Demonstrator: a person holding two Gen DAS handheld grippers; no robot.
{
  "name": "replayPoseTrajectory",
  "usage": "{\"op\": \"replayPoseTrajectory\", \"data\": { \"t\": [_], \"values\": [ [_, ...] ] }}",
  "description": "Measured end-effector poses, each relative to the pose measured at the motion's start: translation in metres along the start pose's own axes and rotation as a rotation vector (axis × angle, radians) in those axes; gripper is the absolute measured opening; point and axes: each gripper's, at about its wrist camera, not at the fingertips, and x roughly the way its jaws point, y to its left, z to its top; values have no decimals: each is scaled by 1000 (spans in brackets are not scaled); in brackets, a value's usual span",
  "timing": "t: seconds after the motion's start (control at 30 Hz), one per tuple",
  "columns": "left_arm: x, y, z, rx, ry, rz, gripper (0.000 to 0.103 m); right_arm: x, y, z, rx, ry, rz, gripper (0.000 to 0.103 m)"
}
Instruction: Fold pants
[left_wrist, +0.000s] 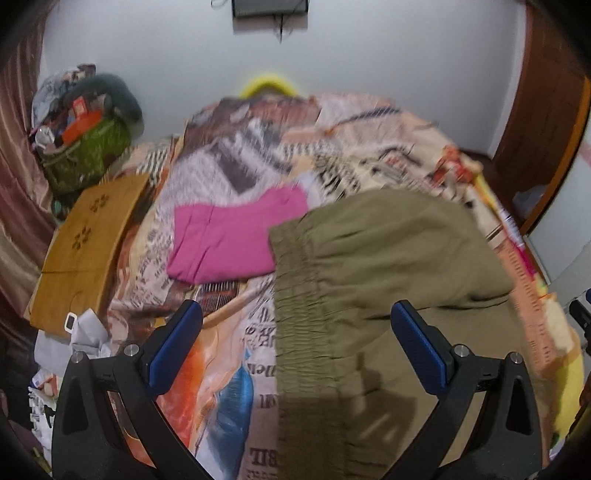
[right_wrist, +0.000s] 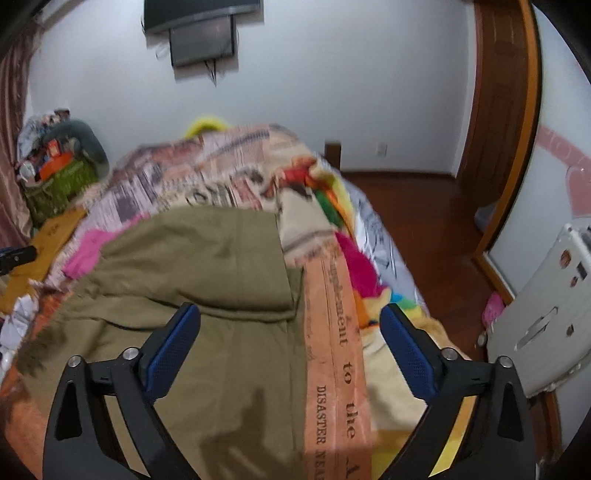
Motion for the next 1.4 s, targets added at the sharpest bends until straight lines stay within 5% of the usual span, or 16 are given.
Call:
{"op": "replayPoseTrajectory", "data": {
  "t": [0.33,0.47,0.63,0.83,0.97,1.13,1.4],
  "values": [
    [65,6,2,75,141,53,103,73,-6,-3,-20,178,90,78],
    [83,1,2,106,178,33,103,99,-6,1,-31,237,120,61],
    [100,-5,-1,155,206,47,103,128,-2,-1,-53,322,150,51],
    [112,-4,-9,158,227,30,103,129,-1,-4,-74,309,161,45],
    [115,-4,-16,157,204,39,97,135,-1,-3,-86,315,136,22],
    [112,-14,-22,221,144,117,95,136,-2,-2,-86,299,128,14],
    [127,5,-23,117,212,47,94,141,1,0,-79,316,126,14]
  ]
}}
